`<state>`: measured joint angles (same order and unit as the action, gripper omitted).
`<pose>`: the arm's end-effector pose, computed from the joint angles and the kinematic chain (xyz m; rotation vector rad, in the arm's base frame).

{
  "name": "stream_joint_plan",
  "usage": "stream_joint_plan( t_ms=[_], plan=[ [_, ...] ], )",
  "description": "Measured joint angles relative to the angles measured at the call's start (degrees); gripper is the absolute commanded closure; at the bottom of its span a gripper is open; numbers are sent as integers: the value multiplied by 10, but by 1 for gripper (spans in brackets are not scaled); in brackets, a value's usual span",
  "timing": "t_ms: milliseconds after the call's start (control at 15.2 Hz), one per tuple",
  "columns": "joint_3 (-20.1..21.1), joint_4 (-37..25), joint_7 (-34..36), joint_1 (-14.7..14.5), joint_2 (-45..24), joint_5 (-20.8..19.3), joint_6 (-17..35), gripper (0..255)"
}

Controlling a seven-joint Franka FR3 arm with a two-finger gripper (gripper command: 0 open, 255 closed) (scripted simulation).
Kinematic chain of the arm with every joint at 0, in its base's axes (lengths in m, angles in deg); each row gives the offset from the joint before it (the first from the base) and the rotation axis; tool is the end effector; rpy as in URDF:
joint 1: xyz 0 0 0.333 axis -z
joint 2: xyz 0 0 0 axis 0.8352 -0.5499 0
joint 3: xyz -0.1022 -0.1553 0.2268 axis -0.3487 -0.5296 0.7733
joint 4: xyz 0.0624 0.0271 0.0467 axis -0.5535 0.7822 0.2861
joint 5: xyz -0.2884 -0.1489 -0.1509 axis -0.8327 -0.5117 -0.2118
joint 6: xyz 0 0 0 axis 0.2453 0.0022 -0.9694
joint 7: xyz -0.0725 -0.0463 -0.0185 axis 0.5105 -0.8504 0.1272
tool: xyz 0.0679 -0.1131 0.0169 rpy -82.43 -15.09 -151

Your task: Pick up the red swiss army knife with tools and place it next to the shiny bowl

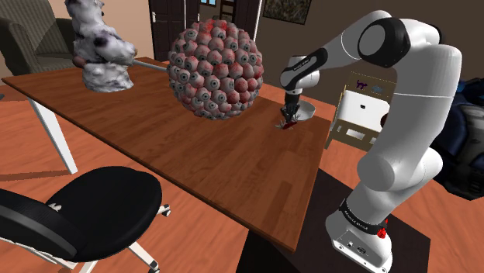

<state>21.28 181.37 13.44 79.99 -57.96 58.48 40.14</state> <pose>0.4877 -0.2752 0.2674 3.0349 -0.2631 -0.1744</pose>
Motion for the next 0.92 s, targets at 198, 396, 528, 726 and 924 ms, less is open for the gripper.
stream_joint_plan(
  t_ms=[198,396,528,726,924],
  plan=[
    [0,-4,1,1,-5,0,16,255],
    [-1,-1,-2,3,-6,0,32,255],
    [-1,-5,2,2,-10,-1,37,255],
    [-2,3,-2,4,-9,-1,57,0],
    [-3,2,-7,8,-20,1,14,0]
  ],
)
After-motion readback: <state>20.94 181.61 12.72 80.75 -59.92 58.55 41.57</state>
